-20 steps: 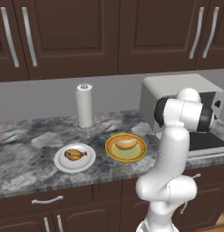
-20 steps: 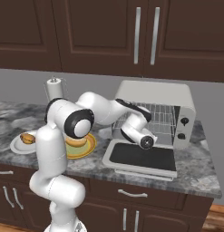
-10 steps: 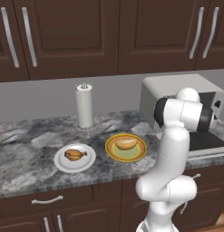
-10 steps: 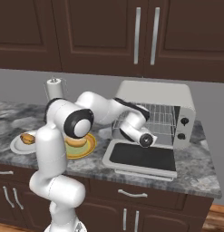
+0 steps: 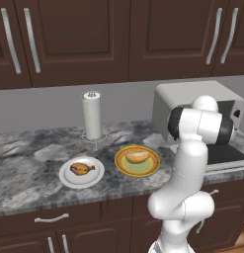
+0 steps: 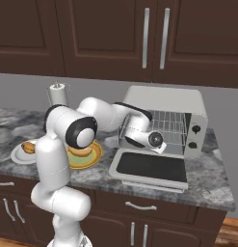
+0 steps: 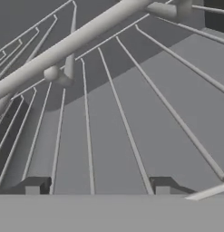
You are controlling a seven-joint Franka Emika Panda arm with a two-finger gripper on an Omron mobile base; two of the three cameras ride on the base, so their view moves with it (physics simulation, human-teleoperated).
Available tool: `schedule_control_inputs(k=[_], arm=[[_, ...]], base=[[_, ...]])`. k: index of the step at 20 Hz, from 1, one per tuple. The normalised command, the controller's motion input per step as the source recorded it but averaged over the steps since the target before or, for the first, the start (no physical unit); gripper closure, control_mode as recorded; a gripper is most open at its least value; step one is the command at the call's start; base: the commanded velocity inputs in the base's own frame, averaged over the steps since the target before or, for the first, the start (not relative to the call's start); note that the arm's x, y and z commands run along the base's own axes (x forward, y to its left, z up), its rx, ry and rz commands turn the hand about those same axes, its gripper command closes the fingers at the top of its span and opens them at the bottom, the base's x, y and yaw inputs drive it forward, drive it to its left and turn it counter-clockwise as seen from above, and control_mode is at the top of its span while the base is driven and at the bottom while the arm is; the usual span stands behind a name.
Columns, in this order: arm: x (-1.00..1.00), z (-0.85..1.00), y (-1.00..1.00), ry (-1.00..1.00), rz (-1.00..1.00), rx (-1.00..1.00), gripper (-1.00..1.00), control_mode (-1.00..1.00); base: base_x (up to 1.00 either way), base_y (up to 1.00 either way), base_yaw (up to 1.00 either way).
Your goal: Open the toaster oven door. Place the hotdog bun on the top rack in the toaster oven and place the chicken drumstick on the bottom rack.
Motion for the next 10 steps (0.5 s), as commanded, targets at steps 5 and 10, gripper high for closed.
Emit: schedule_control_inputs(k=[5,10], arm=[[0.22,-0.10,0.26,0.14,0.06,0.00,1.00,-1.00],[0.17,-0.30,0.22,0.25,0.05,0.00,1.00,-1.00]], base=[[0.00,0.00,0.00],[0.00,0.00,0.00]])
